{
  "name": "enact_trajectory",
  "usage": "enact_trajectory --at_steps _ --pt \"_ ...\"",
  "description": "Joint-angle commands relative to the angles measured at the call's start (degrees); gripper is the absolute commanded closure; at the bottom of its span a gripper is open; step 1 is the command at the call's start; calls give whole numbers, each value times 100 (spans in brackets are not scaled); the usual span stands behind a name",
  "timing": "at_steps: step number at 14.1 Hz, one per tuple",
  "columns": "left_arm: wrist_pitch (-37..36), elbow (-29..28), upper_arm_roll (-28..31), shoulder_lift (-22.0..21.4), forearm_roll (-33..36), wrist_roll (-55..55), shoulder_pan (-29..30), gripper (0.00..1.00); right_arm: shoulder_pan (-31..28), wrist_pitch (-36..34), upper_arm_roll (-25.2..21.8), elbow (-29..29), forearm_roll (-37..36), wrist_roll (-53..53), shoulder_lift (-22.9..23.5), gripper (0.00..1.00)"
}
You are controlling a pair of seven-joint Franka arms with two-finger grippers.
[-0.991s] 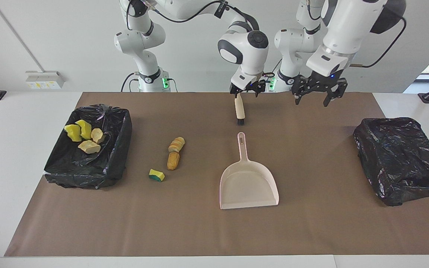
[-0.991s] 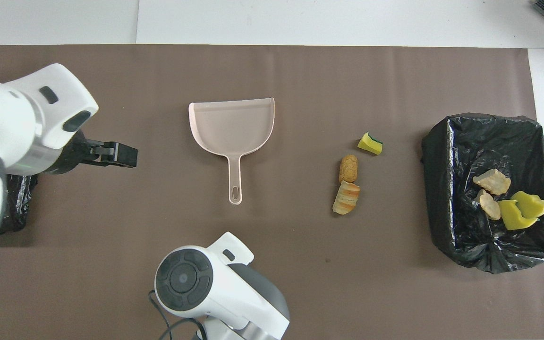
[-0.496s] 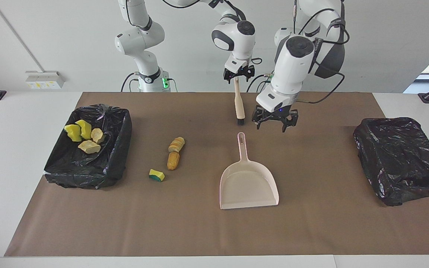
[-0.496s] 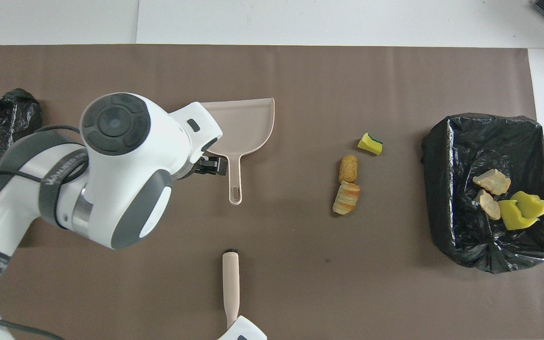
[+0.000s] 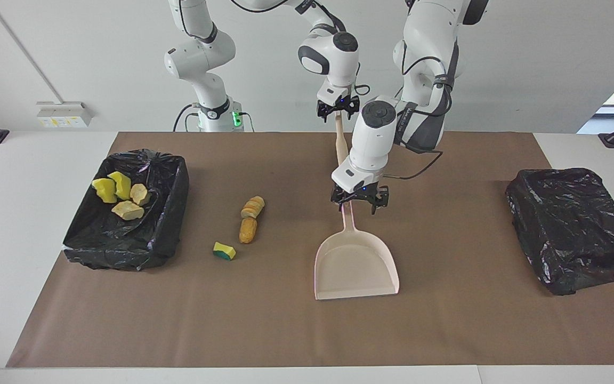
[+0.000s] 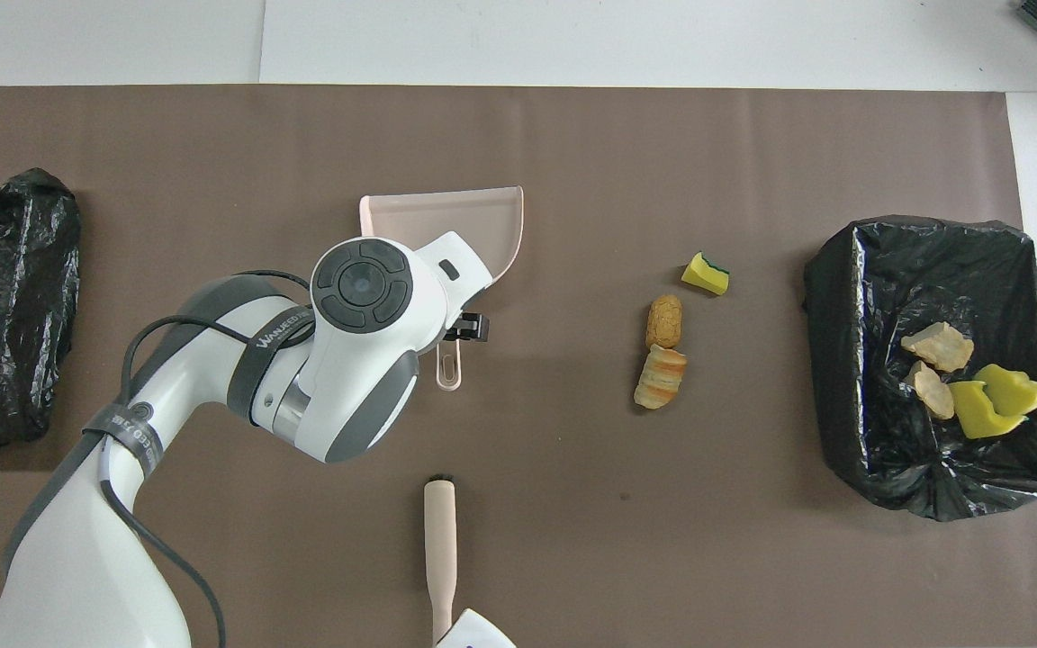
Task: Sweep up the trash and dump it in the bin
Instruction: 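Lift the dustpan with the left gripper while the right gripper grasps the brush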
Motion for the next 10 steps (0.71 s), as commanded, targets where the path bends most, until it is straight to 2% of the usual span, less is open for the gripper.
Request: enact_trajectory --at_steps 1,4,5,6,7,8,9,10 --pt "374 -62 61 138 130 -232 -124 0 11 185 -10 -141 198 -117 -122 100" --pt "435 -62 61 253 130 -363 -133 0 2 229 -18 -123 198 -73 -96 100" --pt "444 -62 61 253 130 -390 -133 7 -15 221 -19 -71 198 -64 -44 100" --pt "445 -53 61 253 156 -390 -133 28 -24 134 -36 34 198 -56 -8 100" --pt "445 -18 61 270 217 -390 -124 54 -33 -33 -62 78 198 -3 -52 100" --pt "462 43 61 323 287 -381 -115 67 -77 -260 -80 114 190 32 -139 100" --pt "453 52 61 323 297 -372 -107 71 -138 -437 -80 149 198 50 -314 100" --pt "436 52 61 323 297 -372 -107 81 -226 -673 -80 158 198 59 -516 100"
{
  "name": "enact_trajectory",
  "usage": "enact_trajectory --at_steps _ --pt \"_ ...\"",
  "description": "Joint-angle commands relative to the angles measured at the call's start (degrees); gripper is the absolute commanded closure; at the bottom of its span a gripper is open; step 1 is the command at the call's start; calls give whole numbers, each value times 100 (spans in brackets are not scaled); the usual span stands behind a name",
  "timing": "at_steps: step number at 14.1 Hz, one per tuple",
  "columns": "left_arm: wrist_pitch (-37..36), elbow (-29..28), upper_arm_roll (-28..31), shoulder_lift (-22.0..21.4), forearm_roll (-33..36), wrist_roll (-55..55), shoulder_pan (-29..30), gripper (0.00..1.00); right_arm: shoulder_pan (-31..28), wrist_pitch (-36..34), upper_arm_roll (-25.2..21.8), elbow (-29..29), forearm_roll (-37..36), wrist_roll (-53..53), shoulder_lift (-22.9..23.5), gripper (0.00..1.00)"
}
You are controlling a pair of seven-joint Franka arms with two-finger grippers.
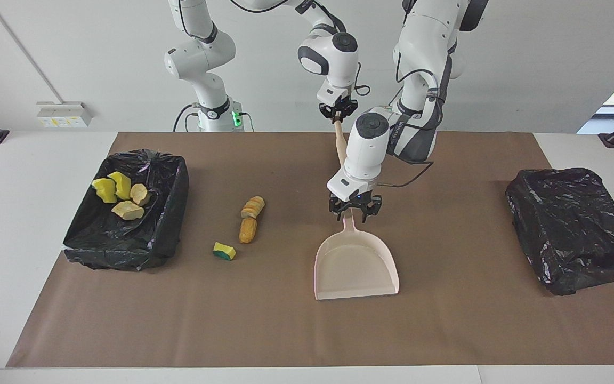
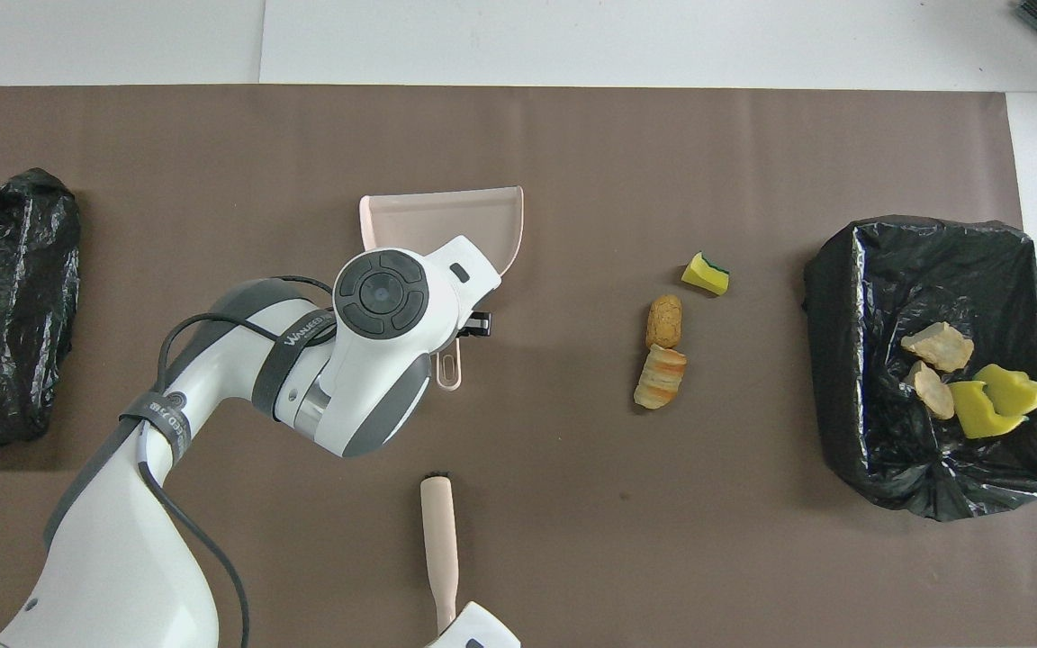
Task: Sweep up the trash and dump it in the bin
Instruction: 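Lift the dustpan with the left gripper while the right gripper grasps the brush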
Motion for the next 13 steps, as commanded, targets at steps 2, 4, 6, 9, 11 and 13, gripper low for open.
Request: enact_trajectory --at_steps 2,4,6,9,11,13 --pt "-32 63 77 7 166 -96 -41 97 -429 -1222 0 36 131 -90 -1015 100" --pt "-329 63 121 -255 192 52 3 99 -850 -2233 -9 36 131 -457 -1578 100" --pt "-935 55 130 -511 192 927 126 100 -1420 -2964 -17 10 43 -967 -2114 100" --pt "-1779 -112 130 -1107 192 2754 442 100 -2054 -3292 -17 18 -656 -1696 -2231 100" --pt "-2097 -305 130 -1355 201 3600 504 100 -2572 -3214 -9 -8 -1272 -2381 -2108 100" --pt "-2124 -603 130 -1592 201 4347 531 100 -3239 -2803 -9 1 -1975 -3224 -1758 100"
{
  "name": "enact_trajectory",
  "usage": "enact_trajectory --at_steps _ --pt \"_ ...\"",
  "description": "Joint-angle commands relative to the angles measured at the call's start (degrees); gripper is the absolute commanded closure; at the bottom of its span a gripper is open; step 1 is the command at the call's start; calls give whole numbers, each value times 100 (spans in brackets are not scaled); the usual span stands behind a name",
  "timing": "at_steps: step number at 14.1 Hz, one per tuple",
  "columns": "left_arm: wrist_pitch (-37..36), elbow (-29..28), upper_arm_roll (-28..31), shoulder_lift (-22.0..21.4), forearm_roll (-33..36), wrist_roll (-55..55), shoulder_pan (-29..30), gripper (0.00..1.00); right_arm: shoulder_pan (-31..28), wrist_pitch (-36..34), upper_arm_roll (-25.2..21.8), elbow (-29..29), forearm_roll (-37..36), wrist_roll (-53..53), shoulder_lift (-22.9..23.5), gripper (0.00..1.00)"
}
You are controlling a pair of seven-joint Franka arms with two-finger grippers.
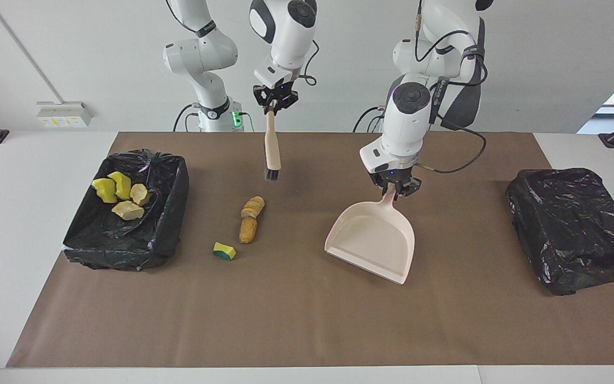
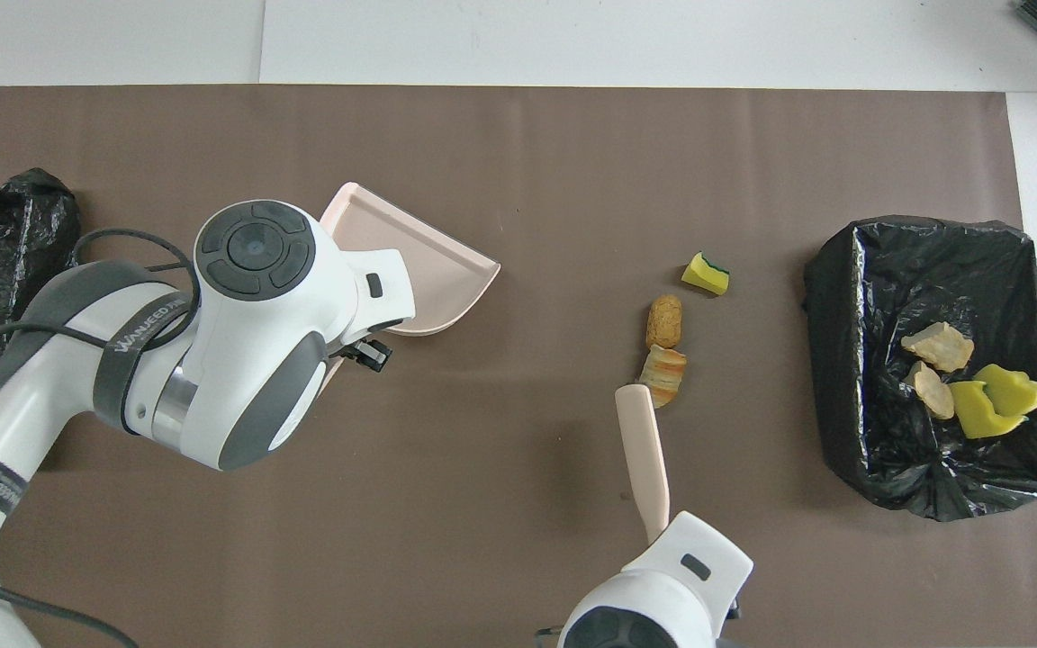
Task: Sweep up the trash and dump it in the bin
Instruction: 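Lift the dustpan with the left gripper while the right gripper grasps the brush, then sweep the bread and sponge toward the dustpan with the right gripper's brush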
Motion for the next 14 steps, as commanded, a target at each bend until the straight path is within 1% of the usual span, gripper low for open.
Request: enact_trajectory --at_steps 1,2,3,4,5,6,7,8,10,11,12,13,14 --pt "33 -712 -36 -539 104 1143 35 100 -1091 756 71 33 -784 -1190 578 100" --pt "42 -889 -36 -653 113 1548 27 100 -1505 1126 71 129 -1039 -1551 885 100" --pt "25 -1030 -45 -750 131 1857 18 100 -1796 1451 71 304 -1450 -1781 1271 100" --pt "68 -1153 -45 -812 131 2112 -34 100 -1912 1576 71 497 -1907 -1774 1675 100" --pt "34 -1241 -62 -874 131 2210 -61 100 -1956 1682 71 691 -2199 -1722 2018 100" --pt "16 -1277 -80 -900 131 2220 -114 100 -1992 1735 62 849 -2341 -1687 2300 100" --pt "33 -1303 -80 -892 122 2229 -210 100 -2088 1771 71 851 -2490 -1669 2451 100" --pt "129 -1443 -89 -901 105 2211 -350 100 -2228 1997 71 764 -2552 -1678 2470 100" --pt "261 -1636 -89 -892 69 2080 -666 100 -2274 2035 123 684 -2422 -1652 2487 100" --pt "332 -1672 -89 -883 60 1914 -720 100 -2247 2139 132 562 -2108 -1634 2496 100" --pt "402 -1664 -98 -831 60 1825 -747 100 -2169 2166 132 552 -1583 -1677 2522 100" --pt "524 -1690 -98 -822 60 1807 -964 100 -2107 2132 132 569 -1038 -1686 2540 100" --pt "552 -1768 -89 -822 60 1676 -1054 100 -2045 2105 132 569 -624 -1782 2540 100"
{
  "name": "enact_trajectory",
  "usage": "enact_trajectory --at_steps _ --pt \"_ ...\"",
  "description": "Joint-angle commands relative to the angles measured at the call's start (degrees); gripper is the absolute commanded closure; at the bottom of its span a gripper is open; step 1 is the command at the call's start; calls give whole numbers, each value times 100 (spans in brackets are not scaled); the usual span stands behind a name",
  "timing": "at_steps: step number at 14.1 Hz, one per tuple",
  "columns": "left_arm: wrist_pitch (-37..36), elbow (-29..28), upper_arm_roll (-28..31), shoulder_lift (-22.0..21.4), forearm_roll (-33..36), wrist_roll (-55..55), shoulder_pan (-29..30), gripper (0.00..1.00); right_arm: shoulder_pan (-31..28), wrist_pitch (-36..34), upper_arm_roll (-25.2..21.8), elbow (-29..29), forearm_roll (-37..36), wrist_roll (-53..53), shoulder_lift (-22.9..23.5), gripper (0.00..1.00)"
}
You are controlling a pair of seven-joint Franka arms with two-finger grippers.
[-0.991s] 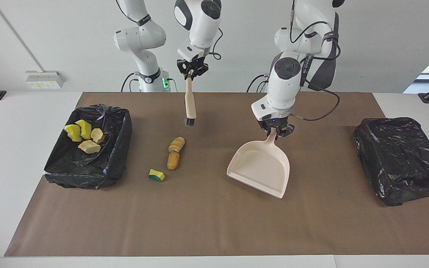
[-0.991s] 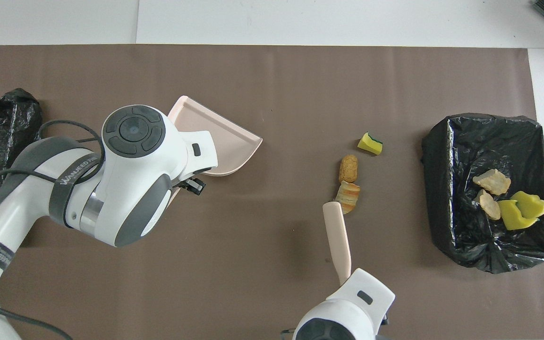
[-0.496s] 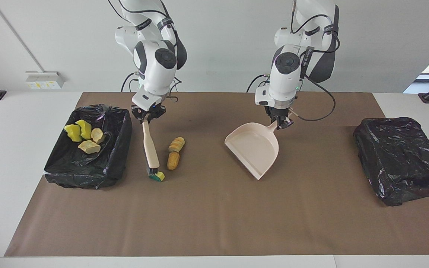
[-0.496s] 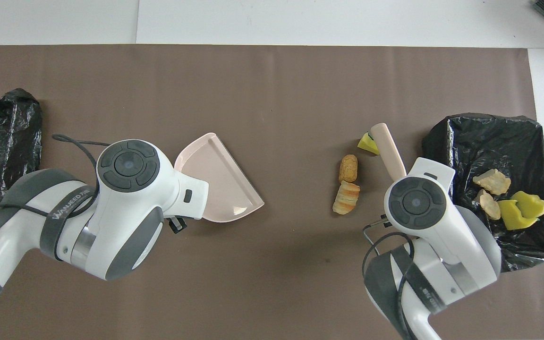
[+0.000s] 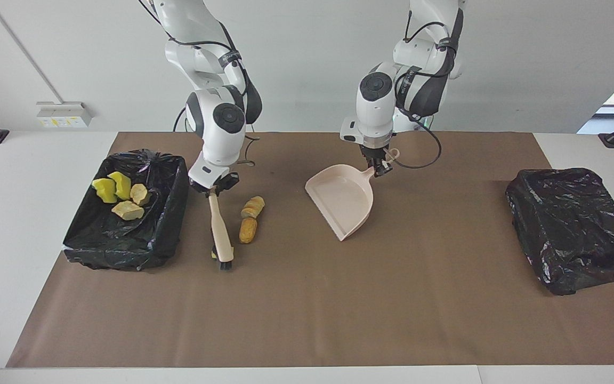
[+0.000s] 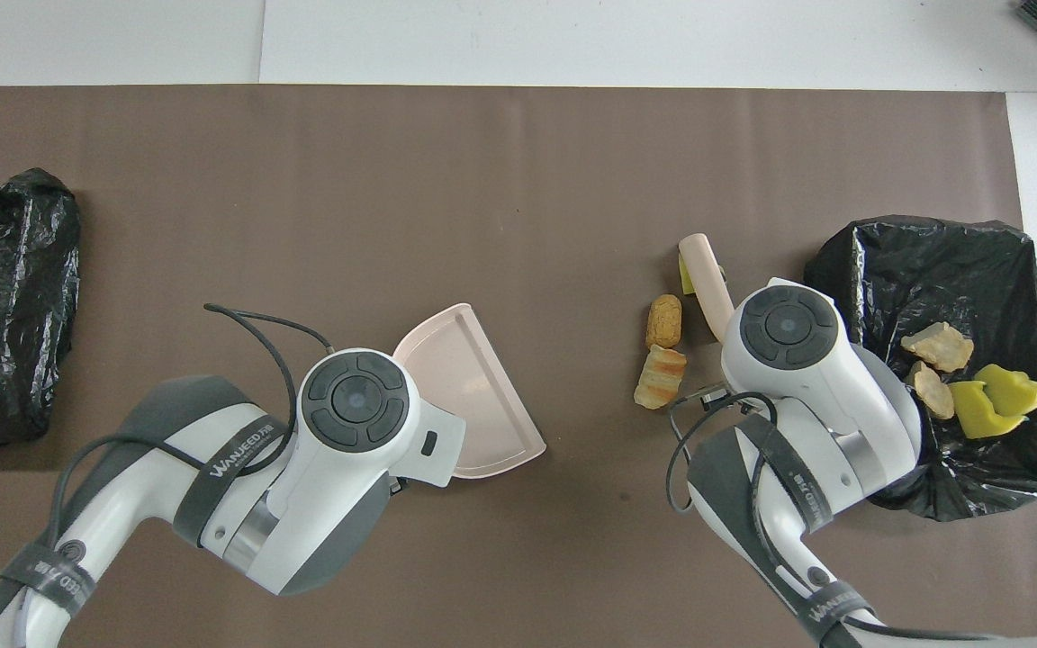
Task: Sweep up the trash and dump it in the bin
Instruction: 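Sweep the bread and sponge toward the dustpan with the right gripper's brush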
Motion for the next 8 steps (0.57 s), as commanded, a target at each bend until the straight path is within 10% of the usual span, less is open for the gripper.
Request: enact_trajectory --at_steps 1,8 --pt "201 -281 73 -153 56 -371 -295 100 131 -22 65 -69 1022 -132 -21 100" --pt "306 -536 64 -285 56 -399 -374 100 614 91 65 -34 2992 -211 58 100"
